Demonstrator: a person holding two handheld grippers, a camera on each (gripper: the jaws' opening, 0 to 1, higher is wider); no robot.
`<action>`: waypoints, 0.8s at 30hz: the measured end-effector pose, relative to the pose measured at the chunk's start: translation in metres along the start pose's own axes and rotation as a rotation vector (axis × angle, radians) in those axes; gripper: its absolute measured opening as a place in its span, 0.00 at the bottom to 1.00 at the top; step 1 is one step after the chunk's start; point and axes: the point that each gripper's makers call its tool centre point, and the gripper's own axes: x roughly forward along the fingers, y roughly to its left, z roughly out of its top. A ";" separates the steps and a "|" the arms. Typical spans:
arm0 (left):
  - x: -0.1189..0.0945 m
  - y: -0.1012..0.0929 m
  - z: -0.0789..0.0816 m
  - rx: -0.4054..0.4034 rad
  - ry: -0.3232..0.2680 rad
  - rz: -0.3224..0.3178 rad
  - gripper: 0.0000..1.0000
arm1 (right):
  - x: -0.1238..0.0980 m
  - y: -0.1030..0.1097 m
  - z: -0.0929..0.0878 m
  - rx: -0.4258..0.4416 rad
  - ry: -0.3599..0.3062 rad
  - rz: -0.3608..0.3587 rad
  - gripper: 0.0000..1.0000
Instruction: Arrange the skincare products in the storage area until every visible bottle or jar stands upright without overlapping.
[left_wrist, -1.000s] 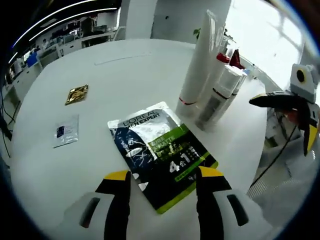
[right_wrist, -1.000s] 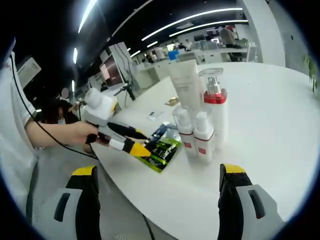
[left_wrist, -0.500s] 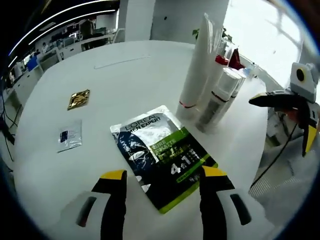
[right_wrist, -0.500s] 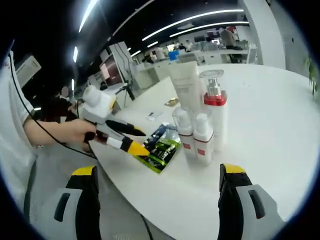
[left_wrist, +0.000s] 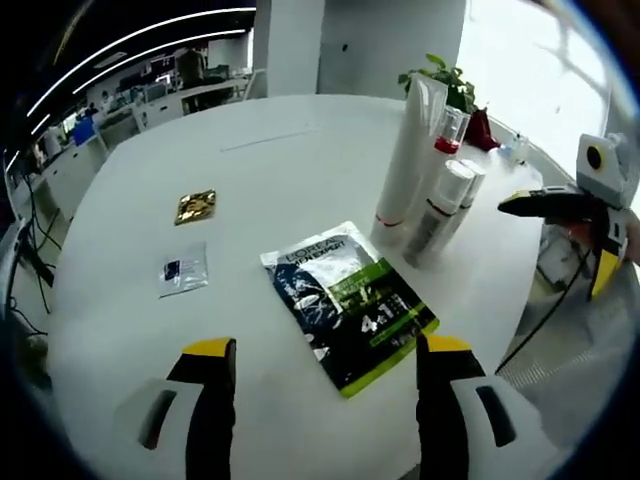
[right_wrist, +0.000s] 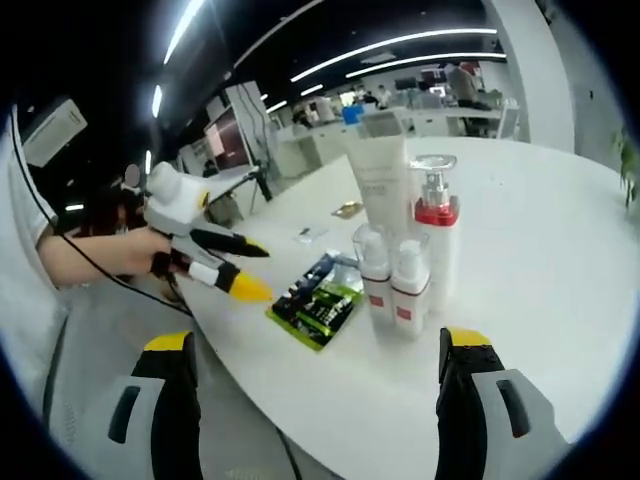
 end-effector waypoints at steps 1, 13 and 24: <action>-0.004 0.000 -0.001 0.004 0.002 0.005 0.72 | 0.000 0.000 0.001 0.000 -0.006 -0.001 1.00; -0.036 0.006 -0.015 -0.005 0.006 0.045 0.87 | -0.005 0.016 0.005 -0.038 -0.002 0.025 1.00; -0.069 0.003 -0.035 -0.032 0.024 0.037 0.98 | -0.009 0.024 0.008 -0.051 -0.011 0.034 1.00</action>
